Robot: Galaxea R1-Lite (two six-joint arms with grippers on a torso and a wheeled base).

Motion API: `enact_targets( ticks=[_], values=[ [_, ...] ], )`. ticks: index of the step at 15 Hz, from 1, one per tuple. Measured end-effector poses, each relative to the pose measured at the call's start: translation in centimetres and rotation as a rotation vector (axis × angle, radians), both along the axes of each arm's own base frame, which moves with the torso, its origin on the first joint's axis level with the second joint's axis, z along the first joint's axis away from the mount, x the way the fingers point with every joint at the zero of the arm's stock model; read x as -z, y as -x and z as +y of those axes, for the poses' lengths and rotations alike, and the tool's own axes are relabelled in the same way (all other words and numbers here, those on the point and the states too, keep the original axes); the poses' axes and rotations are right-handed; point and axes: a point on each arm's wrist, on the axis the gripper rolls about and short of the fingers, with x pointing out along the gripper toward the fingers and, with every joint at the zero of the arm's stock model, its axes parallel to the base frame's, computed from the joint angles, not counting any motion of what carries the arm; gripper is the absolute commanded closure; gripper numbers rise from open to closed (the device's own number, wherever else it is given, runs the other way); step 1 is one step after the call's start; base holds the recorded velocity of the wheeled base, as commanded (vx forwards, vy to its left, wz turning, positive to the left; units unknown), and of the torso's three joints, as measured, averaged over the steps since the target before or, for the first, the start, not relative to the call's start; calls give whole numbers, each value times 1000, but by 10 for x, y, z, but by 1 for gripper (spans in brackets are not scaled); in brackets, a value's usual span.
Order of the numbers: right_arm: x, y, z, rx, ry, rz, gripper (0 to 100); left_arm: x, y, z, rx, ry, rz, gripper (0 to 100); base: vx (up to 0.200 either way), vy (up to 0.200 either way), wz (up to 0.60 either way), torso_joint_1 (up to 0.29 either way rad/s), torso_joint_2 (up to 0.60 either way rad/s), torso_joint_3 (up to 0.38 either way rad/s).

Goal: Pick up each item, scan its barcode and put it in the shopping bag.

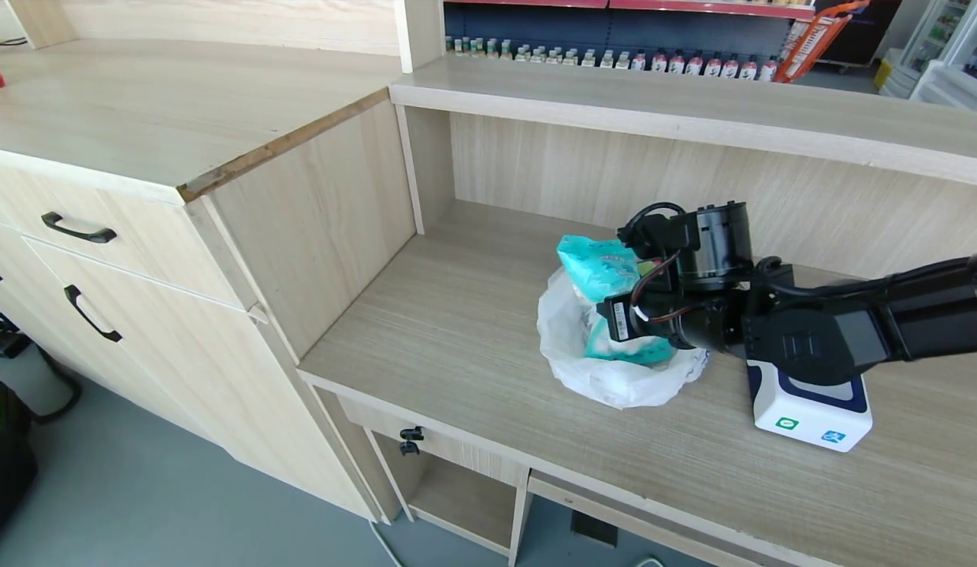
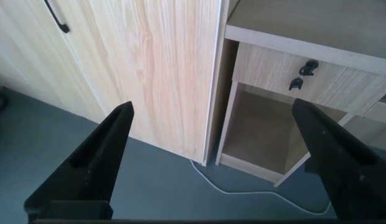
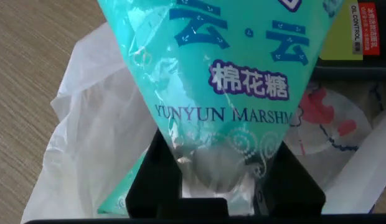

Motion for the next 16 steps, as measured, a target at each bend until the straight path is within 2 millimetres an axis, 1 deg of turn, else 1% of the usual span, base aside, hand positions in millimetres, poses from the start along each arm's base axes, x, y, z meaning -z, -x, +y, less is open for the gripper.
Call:
enact_targets(
  ticks=[5, 7, 8, 9, 10, 12, 14, 16],
  values=[
    [-7, -2, 1, -2, -10, -19, 0, 0, 0, 0, 0, 0, 0, 0, 0, 0, 0, 0, 0, 0],
    [-14, -2, 1, -3, -16, -37, 0, 0, 0, 0, 0, 0, 0, 0, 0, 0, 0, 0, 0, 0],
    [-21, -2, 2, -5, -19, -49, 0, 0, 0, 0, 0, 0, 0, 0, 0, 0, 0, 0, 0, 0],
    [-33, -1, 3, -11, -19, -69, 0, 0, 0, 0, 0, 0, 0, 0, 0, 0, 0, 0, 0, 0],
    [-51, 2, 4, -23, -4, -89, 0, 0, 0, 0, 0, 0, 0, 0, 0, 0, 0, 0, 0, 0],
    [-91, 15, -1, -44, 51, -137, 0, 0, 0, 0, 0, 0, 0, 0, 0, 0, 0, 0, 0, 0],
    [-137, 39, -17, -66, 143, -215, 0, 0, 0, 0, 0, 0, 0, 0, 0, 0, 0, 0, 0, 0],
    [-176, 61, -41, -79, 202, -307, 0, 0, 0, 0, 0, 0, 0, 0, 0, 0, 0, 0, 0, 0]
  ],
)
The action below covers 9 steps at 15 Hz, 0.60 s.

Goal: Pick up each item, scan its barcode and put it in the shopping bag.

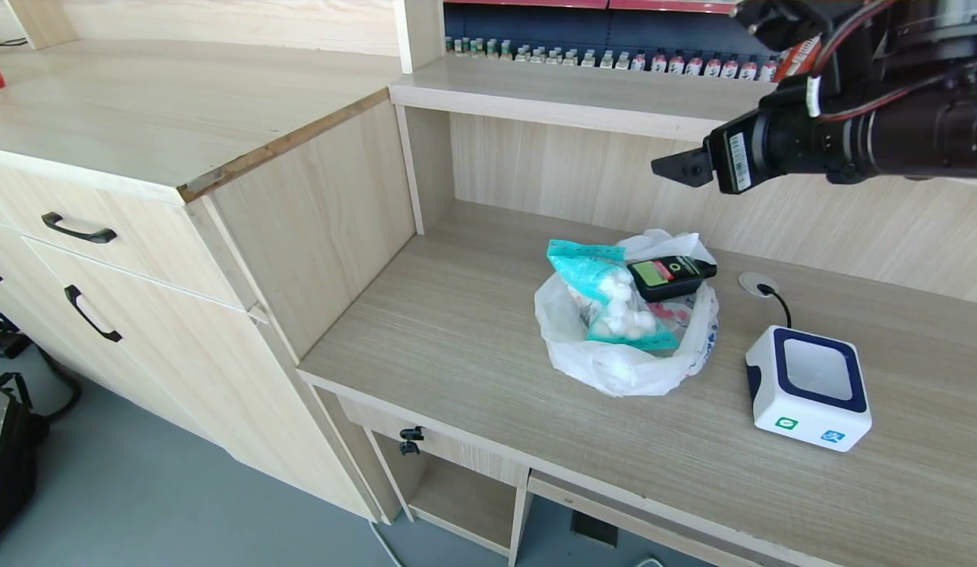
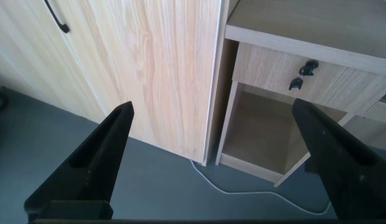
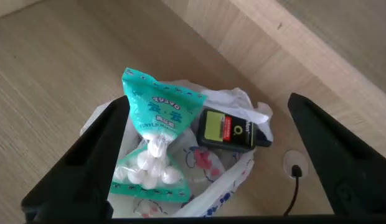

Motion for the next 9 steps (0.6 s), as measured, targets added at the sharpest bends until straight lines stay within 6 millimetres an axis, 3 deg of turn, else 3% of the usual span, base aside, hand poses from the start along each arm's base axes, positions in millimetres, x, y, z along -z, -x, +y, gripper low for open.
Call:
enact_targets(
  ticks=[1, 3, 8, 9],
  values=[
    [-15, 10, -11, -13, -3, -46, 0, 0, 0, 0, 0, 0, 0, 0, 0, 0, 0, 0, 0, 0],
    [-34, 26, -28, -43, -4, -112, 0, 0, 0, 0, 0, 0, 0, 0, 0, 0, -600, -20, 54, 41],
    [-56, 56, -62, -32, 13, -190, 0, 0, 0, 0, 0, 0, 0, 0, 0, 0, -600, -92, 406, 312],
    [-58, 61, -68, -13, 1, -198, 0, 0, 0, 0, 0, 0, 0, 0, 0, 0, 0, -115, 456, 383]
  ],
)
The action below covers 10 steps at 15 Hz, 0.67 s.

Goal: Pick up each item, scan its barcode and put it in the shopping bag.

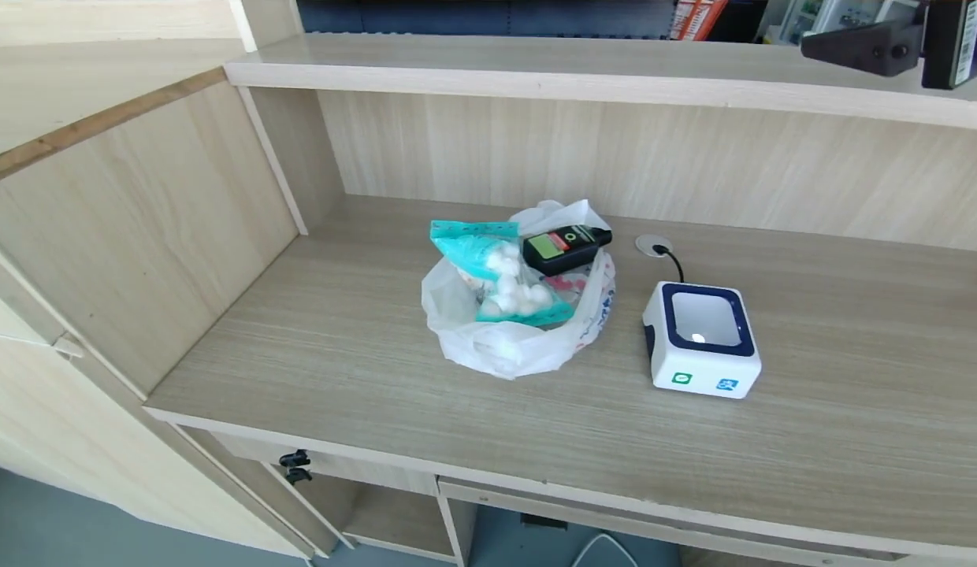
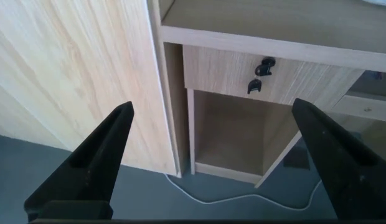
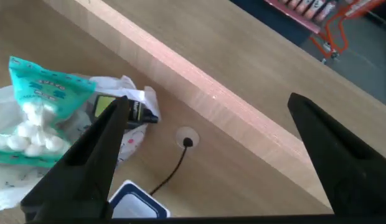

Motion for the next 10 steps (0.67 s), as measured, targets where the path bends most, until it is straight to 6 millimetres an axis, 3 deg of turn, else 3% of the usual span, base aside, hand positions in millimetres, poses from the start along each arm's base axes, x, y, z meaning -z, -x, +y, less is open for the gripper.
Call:
enact_targets(
  ticks=[3, 6, 10],
  values=[
    [12, 12, -14, 54, -79, 54, 0, 0, 0, 0, 0, 0, 0, 0, 0, 0, 0, -48, 286, 237],
    [35, 38, -32, 123, -120, 110, 0, 0, 0, 0, 1, 0, 0, 0, 0, 0, 0, -9, 27, 20],
    [90, 75, -57, 279, -220, 237, 0, 0, 0, 0, 0, 0, 0, 0, 0, 0, 0, 0, 0, 0]
  ],
)
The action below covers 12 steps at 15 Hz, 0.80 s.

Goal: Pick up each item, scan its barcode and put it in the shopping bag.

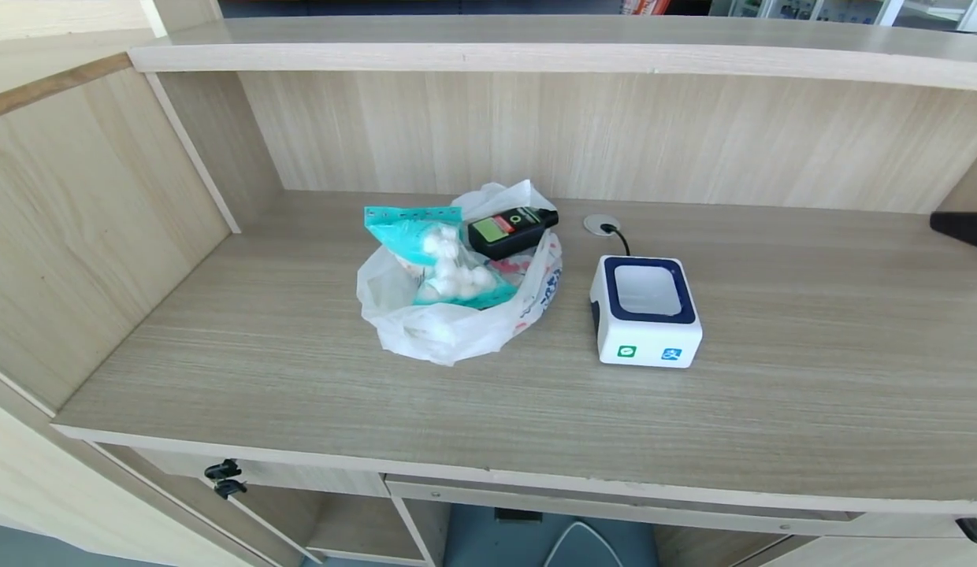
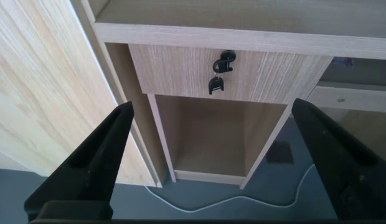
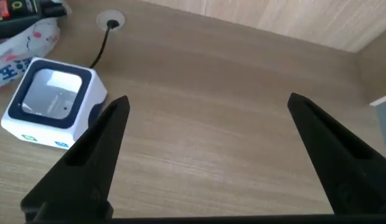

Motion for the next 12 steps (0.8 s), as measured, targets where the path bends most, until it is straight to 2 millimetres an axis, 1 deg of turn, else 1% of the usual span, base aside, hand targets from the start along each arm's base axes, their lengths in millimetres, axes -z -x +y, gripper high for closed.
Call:
enact_targets(
  ticks=[2, 3, 6, 7, 9, 10, 11, 12],
  values=[
    [41, 22, -7, 77, -32, 72, 0, 0, 0, 0, 0, 0, 0, 0, 0, 0, 0, 0, 0, 0],
    [55, 37, -9, 108, -41, 71, 0, 0, 0, 0, 0, 0, 0, 0, 0, 0, 0, 0, 0, 0],
    [94, 92, -12, 173, -49, 22, 0, 0, 0, 0, 0, 0, 0, 0, 0, 0, 0, 0, 0, 0],
    [110, 112, -11, 192, -55, 0, 0, 0, 0, 0, 0, 0, 0, 0, 0, 0, 0, 0, 0, 0],
    [141, 142, -8, 210, -65, -53, 0, 0, 0, 0, 0, 0, 0, 0, 0, 0, 0, 0, 0, 0],
    [159, 153, -6, 217, -73, -79, 0, 0, 0, 0, 0, 0, 0, 0, 0, 0, 0, 0, 0, 0],
    [174, 158, -5, 226, -89, -104, 0, 0, 0, 0, 0, 0, 0, 0, 0, 0, 0, 0, 0, 0],
    [192, 159, -5, 243, -103, -97, 0, 0, 0, 0, 0, 0, 0, 0, 0, 0, 0, 0, 0, 0]
  ],
)
